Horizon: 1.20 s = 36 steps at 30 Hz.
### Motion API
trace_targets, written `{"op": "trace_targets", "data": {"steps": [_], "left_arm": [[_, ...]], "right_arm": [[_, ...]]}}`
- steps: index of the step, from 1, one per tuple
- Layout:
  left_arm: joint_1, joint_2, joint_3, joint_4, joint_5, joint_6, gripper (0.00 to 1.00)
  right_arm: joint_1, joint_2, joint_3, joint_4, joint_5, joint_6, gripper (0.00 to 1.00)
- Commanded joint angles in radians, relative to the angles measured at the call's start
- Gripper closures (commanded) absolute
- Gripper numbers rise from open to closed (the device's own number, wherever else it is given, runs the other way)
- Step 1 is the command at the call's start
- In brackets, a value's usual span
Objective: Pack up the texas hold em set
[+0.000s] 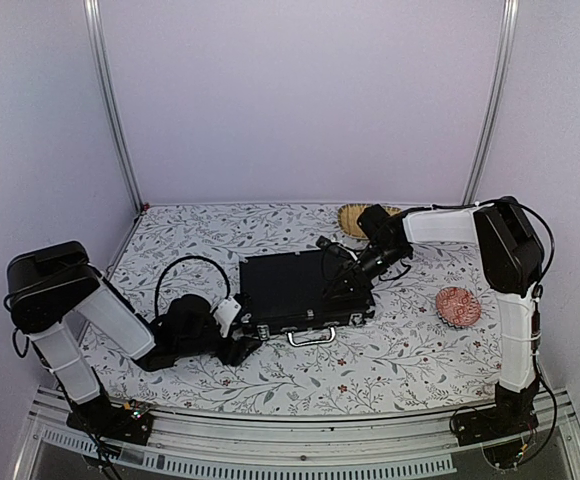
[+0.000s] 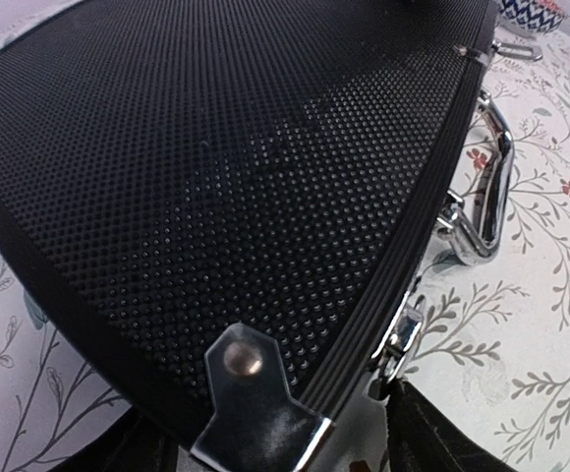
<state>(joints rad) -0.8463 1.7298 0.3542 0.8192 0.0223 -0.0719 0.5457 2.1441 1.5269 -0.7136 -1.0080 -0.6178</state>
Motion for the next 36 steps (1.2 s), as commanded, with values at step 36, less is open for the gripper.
{"op": "trace_targets", "data": {"steps": [36], "left_arm": [[-0.119,-0.345,0.318,-0.619,-0.32,0.019,0.26]], "right_arm": [[-0.167,-0.31,-0.158,-0.104,0.198,-0.013,0.46]]}}
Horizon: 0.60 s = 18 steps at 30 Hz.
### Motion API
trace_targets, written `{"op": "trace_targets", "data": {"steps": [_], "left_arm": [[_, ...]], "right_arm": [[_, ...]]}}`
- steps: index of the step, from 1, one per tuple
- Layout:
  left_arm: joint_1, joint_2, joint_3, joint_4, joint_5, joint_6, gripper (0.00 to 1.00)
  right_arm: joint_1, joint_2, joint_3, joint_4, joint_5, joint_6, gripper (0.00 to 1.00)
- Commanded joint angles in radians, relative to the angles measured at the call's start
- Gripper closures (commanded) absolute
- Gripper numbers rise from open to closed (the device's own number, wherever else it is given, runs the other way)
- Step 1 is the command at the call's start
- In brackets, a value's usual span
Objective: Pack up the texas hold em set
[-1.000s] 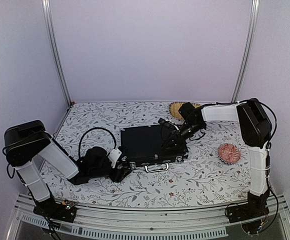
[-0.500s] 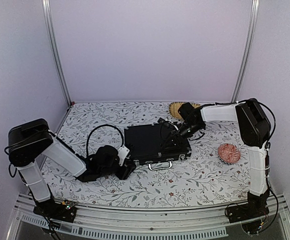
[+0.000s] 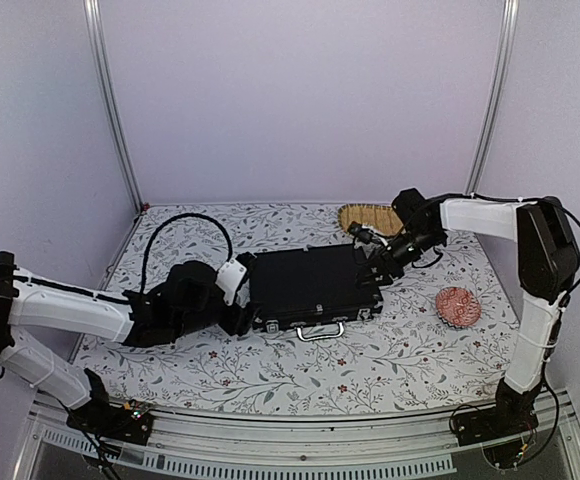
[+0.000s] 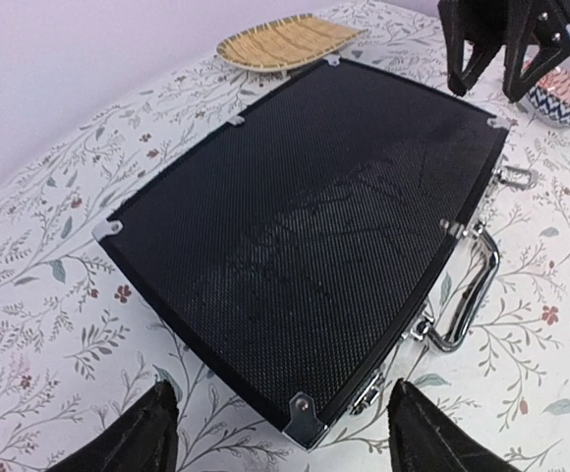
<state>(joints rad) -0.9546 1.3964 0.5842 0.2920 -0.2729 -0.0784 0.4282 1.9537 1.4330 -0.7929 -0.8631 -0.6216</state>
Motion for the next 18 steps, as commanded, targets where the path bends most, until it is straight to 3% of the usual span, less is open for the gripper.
{"op": "trace_targets", "data": {"steps": [1,5,11,14,18], "left_arm": [[-0.007,0.005,0.139,-0.102,-0.015,0.02,0.26],[0.012,0.133,0.325,-0.167,0.068,-0.044,0.31],[0.042,0.348,0.533,-0.184,0.236,-0.16,0.5],[0.057,0.431,0.583,-0.185,0.294,-0.213,0.56],[0.073,0.481,0.596,-0.164,0.33,-0.254,0.57]], "right_arm": [[-0.066,-0.135,-0.086,-0.023,0.052,-0.008,0.46],[-0.138,-0.158,-0.142,-0.019,0.047,0.009,0.44],[-0.163,-0.124,-0.181,0.003,0.018,0.021,0.45],[-0.163,-0.079,-0.17,-0.016,-0.027,0.009,0.46],[-0.144,-0.032,-0.166,-0.028,-0.073,-0.019,0.46]]}}
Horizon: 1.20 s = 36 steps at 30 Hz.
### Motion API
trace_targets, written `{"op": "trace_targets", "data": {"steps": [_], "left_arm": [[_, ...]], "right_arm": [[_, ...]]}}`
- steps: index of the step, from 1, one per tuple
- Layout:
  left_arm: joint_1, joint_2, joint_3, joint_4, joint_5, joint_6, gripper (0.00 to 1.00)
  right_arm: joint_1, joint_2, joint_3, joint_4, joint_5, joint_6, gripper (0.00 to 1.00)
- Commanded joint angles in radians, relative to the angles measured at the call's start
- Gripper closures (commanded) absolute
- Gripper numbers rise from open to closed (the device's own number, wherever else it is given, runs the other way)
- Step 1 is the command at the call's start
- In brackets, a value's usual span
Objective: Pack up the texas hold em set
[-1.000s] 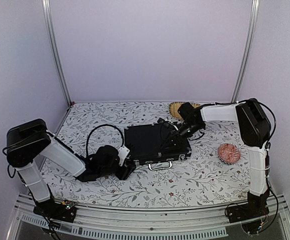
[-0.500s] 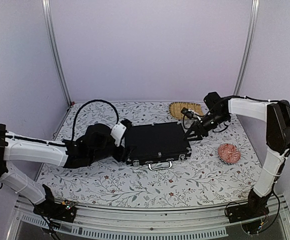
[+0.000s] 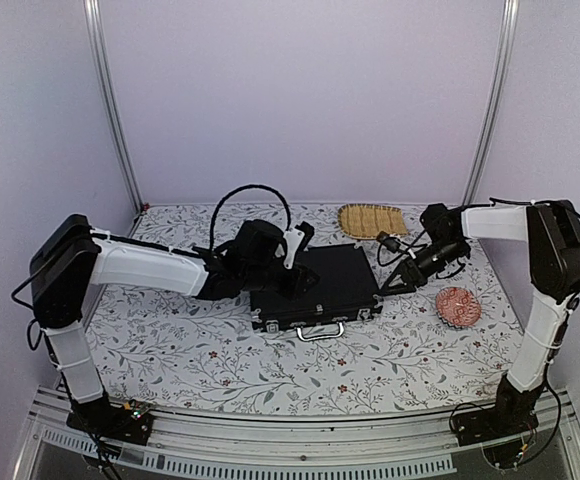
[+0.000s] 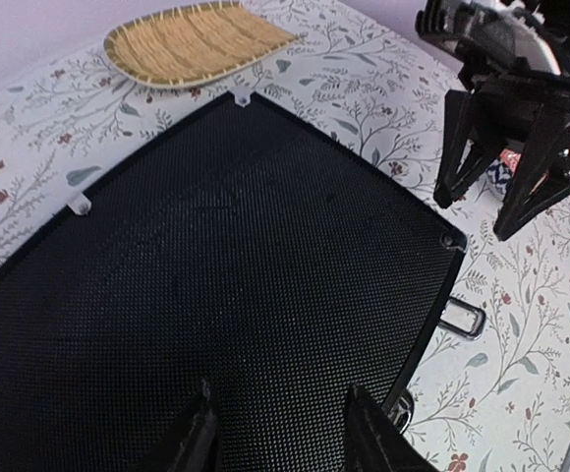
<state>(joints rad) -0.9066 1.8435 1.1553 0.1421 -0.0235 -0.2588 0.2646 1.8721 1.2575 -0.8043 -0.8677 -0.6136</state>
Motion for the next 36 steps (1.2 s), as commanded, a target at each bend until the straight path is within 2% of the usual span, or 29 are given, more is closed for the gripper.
{"op": "trace_targets", "data": {"steps": [1,10,17,21,23,31,36], "left_arm": [[0.029,0.043,0.024,-0.011,0.089,-0.086,0.57],[0.061,0.07,-0.01,-0.003,0.116,-0.134,0.58],[0.075,0.077,-0.039,-0.023,0.119,-0.146,0.59],[0.081,0.082,-0.058,-0.027,0.126,-0.155,0.61],[0.083,0.089,-0.063,-0.029,0.131,-0.159,0.61],[0.088,0.111,-0.075,-0.035,0.146,-0.166,0.62],[0.089,0.114,-0.077,-0.033,0.151,-0.168,0.62]], "right_arm": [[0.034,0.06,0.009,-0.017,-0.068,-0.025,0.46],[0.173,0.087,0.019,-0.014,-0.028,-0.009,0.48],[0.173,-0.045,-0.041,-0.006,0.201,0.006,0.48],[0.177,-0.121,-0.069,-0.028,0.257,0.015,0.48],[0.196,-0.143,-0.065,-0.034,0.264,0.015,0.52],[0.333,-0.106,-0.02,0.004,0.251,0.0,0.76],[0.408,-0.041,0.009,0.021,0.27,-0.007,0.79]]}}
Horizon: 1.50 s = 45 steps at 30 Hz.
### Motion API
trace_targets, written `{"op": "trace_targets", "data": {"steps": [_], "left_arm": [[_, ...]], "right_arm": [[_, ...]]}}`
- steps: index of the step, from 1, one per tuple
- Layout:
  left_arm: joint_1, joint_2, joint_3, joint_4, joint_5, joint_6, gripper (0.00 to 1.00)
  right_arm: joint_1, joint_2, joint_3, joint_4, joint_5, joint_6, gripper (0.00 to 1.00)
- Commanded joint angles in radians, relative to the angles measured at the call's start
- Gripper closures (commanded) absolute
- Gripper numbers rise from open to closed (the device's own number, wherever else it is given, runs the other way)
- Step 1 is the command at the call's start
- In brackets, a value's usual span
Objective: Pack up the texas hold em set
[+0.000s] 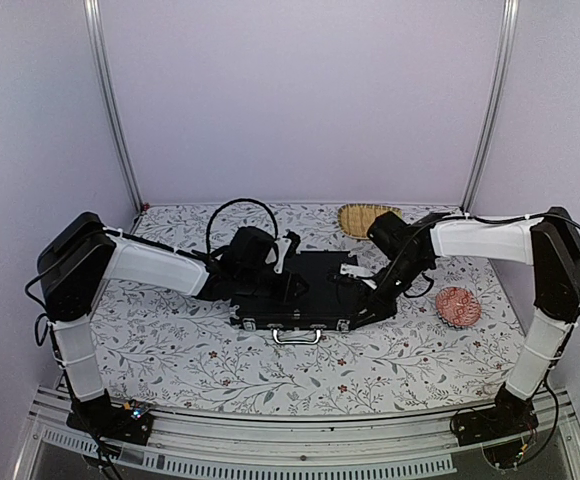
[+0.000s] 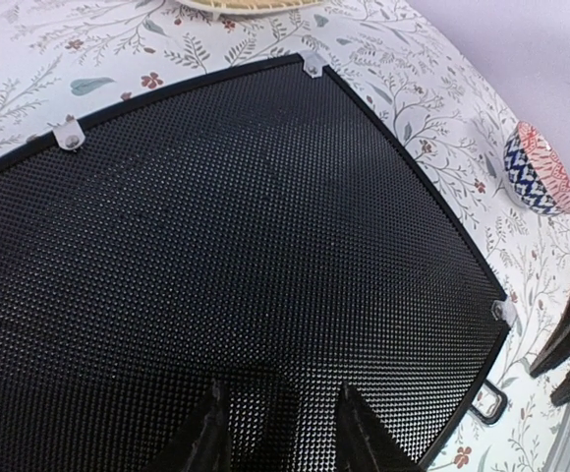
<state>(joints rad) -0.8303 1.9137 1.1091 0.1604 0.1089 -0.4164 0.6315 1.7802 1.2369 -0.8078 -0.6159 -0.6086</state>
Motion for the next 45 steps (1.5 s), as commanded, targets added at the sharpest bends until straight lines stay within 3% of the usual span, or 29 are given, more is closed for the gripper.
{"op": "trace_targets", "data": {"steps": [1,15,24,28,31,32,36,45], "left_arm": [[0.013,0.043,-0.031,-0.049,0.021,-0.01,0.62],[0.014,0.043,-0.031,-0.056,0.021,-0.005,0.62],[0.014,0.042,-0.034,-0.056,0.026,-0.004,0.62],[0.015,0.042,-0.031,-0.06,0.03,0.004,0.62],[0.015,0.042,-0.028,-0.064,0.036,0.011,0.62],[0.015,0.043,-0.027,-0.065,0.036,0.014,0.62],[0.015,0.044,-0.026,-0.069,0.037,0.021,0.62],[0.016,0.04,-0.027,-0.075,0.038,0.021,0.62]], "right_arm": [[0.049,0.062,0.031,0.031,0.021,-0.011,0.79],[0.065,0.168,-0.039,0.234,0.17,0.075,0.8],[0.065,0.031,-0.152,0.343,0.187,0.083,0.74],[0.064,-0.099,-0.203,0.305,0.14,0.033,0.62],[0.054,-0.166,-0.243,0.306,0.19,-0.005,0.56],[0.042,-0.18,-0.26,0.318,0.205,-0.01,0.49],[-0.009,-0.177,-0.282,0.374,0.234,0.027,0.0],[-0.015,-0.087,-0.287,0.492,0.244,0.083,0.01]]}}
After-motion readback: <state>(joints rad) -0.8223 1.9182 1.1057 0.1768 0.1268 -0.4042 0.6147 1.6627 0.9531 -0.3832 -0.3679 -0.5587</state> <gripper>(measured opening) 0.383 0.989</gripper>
